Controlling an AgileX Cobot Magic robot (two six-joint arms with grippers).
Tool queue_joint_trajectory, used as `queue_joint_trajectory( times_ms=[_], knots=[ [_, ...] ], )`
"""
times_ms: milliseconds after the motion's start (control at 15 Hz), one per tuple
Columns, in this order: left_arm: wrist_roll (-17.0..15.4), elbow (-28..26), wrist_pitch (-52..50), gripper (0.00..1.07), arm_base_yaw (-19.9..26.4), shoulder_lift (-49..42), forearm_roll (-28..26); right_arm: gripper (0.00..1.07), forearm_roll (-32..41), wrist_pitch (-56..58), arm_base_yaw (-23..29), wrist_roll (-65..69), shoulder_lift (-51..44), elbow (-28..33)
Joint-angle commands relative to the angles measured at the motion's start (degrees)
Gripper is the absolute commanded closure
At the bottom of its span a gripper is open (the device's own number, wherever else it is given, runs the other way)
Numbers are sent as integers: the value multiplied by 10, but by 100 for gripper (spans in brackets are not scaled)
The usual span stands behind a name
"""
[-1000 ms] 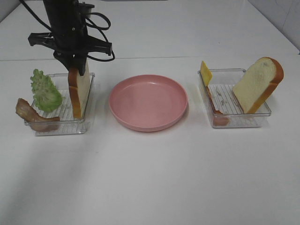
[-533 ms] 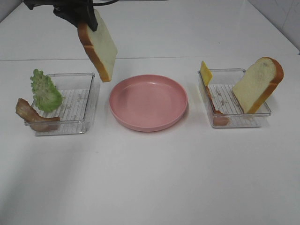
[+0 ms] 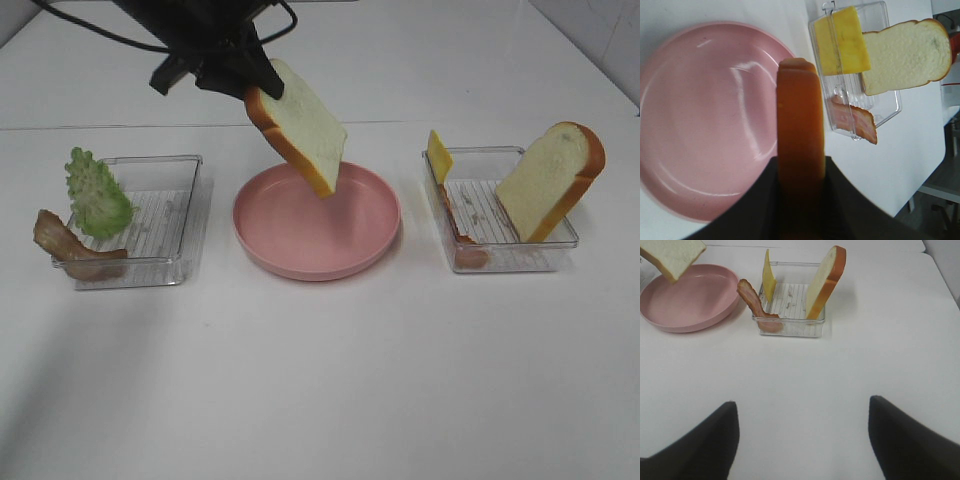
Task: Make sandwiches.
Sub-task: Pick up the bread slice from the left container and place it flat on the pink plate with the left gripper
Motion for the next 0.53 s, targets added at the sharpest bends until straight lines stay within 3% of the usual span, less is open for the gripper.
queue_joint_trajectory(
  times_ms=[67,267,533],
  knots=[
    [29,-2,-14,107,-3,47,-70,38,-1,-5,-5,-3,-8,1],
    [52,-2,-41,107,-10,91,-104,38,-1,-5,-5,-3,-8,1],
    [50,-2,-73,107,-17,112,-113,38,1,-5,-5,-3,-8,1]
  ],
)
